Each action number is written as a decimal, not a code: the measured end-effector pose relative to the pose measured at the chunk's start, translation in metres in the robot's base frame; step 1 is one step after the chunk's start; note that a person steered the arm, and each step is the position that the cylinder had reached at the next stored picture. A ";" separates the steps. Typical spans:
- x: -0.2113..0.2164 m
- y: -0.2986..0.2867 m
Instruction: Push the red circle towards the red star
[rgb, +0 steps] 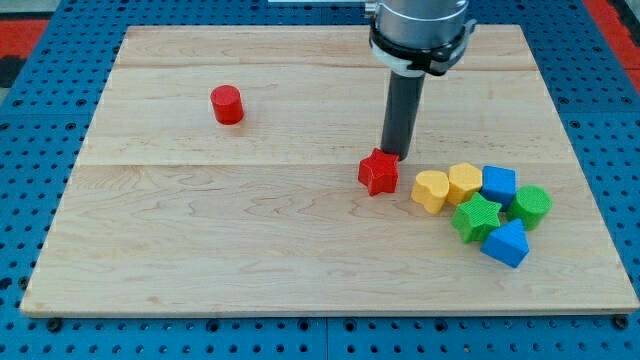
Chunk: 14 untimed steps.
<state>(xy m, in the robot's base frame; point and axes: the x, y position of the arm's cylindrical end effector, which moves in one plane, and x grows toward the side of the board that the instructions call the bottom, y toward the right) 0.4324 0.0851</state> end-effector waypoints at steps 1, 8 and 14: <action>-0.015 -0.002; -0.126 -0.262; -0.053 -0.128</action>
<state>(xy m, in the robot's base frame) 0.3797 -0.0430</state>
